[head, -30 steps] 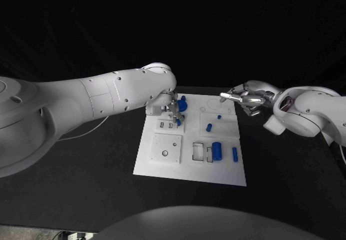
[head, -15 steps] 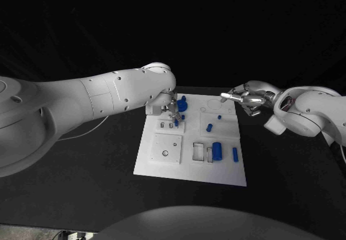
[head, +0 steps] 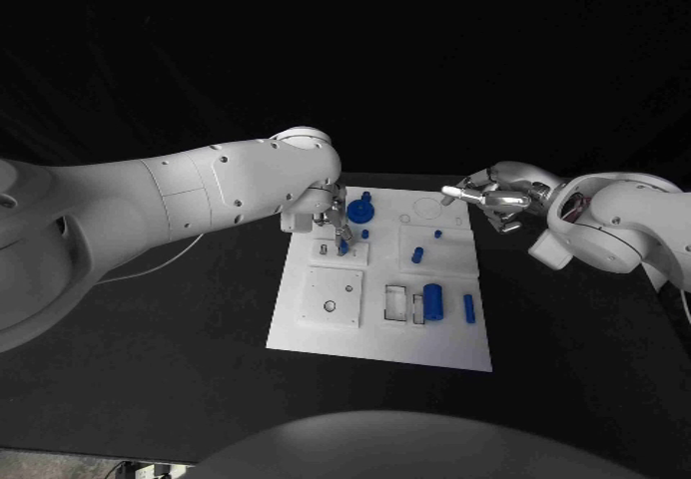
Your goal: Assemble the parts on the task board
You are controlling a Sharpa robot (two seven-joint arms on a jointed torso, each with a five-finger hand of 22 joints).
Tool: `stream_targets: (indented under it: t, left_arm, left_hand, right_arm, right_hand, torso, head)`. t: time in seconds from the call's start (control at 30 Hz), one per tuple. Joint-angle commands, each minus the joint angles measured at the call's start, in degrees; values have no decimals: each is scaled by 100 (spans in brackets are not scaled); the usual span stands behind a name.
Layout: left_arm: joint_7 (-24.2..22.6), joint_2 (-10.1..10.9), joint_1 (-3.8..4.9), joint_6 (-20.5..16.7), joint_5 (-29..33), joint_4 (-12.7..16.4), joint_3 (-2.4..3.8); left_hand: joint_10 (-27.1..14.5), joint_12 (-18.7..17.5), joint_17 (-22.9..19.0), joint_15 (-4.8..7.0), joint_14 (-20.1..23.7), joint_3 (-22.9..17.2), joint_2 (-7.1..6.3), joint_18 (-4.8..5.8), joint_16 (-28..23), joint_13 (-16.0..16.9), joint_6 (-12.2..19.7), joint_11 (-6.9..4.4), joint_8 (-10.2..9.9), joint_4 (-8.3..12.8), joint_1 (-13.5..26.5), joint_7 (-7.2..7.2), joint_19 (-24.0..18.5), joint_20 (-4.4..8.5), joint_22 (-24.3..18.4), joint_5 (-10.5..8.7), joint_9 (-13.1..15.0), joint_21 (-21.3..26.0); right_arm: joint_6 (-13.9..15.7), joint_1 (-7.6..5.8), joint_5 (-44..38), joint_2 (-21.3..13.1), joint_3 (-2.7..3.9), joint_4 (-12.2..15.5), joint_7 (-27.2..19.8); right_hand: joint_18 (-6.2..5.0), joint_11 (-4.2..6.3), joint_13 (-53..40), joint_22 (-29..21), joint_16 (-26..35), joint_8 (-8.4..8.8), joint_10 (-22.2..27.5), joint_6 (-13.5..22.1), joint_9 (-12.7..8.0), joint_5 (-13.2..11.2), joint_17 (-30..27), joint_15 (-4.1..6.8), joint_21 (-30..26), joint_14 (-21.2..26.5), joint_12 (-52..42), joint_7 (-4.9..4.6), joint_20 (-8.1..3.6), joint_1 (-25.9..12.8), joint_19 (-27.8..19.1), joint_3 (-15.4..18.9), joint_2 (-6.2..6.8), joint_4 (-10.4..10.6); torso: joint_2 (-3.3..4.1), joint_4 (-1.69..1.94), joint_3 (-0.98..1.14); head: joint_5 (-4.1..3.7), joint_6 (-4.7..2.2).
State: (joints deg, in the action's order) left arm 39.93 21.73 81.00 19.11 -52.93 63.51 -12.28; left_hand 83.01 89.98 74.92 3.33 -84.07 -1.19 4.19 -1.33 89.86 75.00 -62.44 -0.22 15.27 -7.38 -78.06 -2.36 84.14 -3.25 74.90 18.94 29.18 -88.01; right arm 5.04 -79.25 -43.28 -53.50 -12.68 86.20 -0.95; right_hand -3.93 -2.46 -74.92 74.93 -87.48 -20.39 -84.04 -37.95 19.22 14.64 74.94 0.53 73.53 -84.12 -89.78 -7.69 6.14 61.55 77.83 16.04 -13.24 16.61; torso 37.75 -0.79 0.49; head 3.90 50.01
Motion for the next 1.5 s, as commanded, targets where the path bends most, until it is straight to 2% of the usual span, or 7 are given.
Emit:
stream_targets:
  t: [0.03, 0.23, 0.37, 0.67, 0.93, 1.5]
  left_arm:
    - [908, 83, 11, 26, -202, 124, 10]
    - [925, 230, 26, 23, -279, 270, 19]
    - [929, 265, 29, 20, -283, 305, 20]
    - [905, 281, 28, -91, -233, 323, 20]
    - [860, 270, 25, -185, -178, 306, 20]
    - [790, 180, 8, -241, -71, 265, 22]
  left_hand:
    - [699, 2, 1508, 34, -593, -39, -27, 8, 14, 1500, -14, -126, 12, -1, 33, 18, 151, 36, 1094, -47, 10, 39]
    - [699, 2, 1508, 36, -593, -89, -43, 8, 14, 1500, -6, -126, 2, -8, 71, 18, 153, 39, 1095, -83, 32, 41]
    - [699, 2, 1508, 36, -593, -106, -48, 7, 14, 1500, -4, -126, -2, -11, 84, 17, 151, 39, 1093, -92, 39, 43]
    - [699, 2, 1508, 37, -593, -166, -63, 6, 14, 1500, 15, -124, -24, -25, 130, 11, 149, 41, 1090, -111, 58, 47]
    - [699, 2, 1508, 36, -593, -192, -72, 7, 14, 1500, 28, -122, -37, -24, 141, 8, 151, 41, 1091, -115, 63, 47]
    - [699, 2, 1508, 30, -593, -297, -99, 1, 14, 1500, 49, -114, -75, -23, 183, -2, 134, 38, 1075, -122, 86, 62]
  right_arm:
    - [-107, 11, -47, -22, -1, 7, 25]
    - [-118, 34, -47, -53, -2, 4, 35]
    - [-133, 53, -47, -55, -2, 5, 38]
    - [-166, 85, -47, -63, -2, -2, 51]
    - [-175, 101, -47, -62, -2, -13, 56]
    - [-186, 113, -47, -50, -2, -33, 52]
  right_hand:
    - [-26, -37, -1508, 950, 30, -18, -596, -23, -7, 35, 1176, -29, -29, -314, -22, 0, 0, 46, -33, 29, -16, -4]
    - [-31, -39, -1508, 943, 45, -16, -596, -19, -10, 35, 1159, -31, -51, -299, -22, -1, 2, 56, -50, 35, -17, -3]
    - [-36, -41, -1508, 936, 59, -13, -596, -16, -13, 36, 1143, -34, -75, -284, -22, -2, 5, 67, -69, 41, -21, -3]
    - [-39, -42, -1508, 931, 70, -11, -596, -13, -16, 37, 1131, -35, -91, -274, -22, -2, 7, 75, -81, 46, -22, -3]
    - [-42, -42, -1508, 928, 75, -11, -596, -12, -17, 37, 1126, -36, -103, -269, -22, -2, 8, 79, -90, 49, -23, -3]
    - [-44, -42, -1508, 925, 79, -10, -596, -10, -18, 37, 1121, -37, -114, -264, -22, -2, 9, 85, -99, 52, -24, -3]
  torso:
    - [-11, 17, 8]
    - [-38, 54, 26]
    - [-42, 67, 26]
    - [-34, 54, 21]
    - [-37, 45, 24]
    - [-39, 51, 25]
  head:
    - [1, -1]
    - [23, -1]
    - [26, -1]
    - [78, -1]
    - [88, -1]
    - [82, -1]
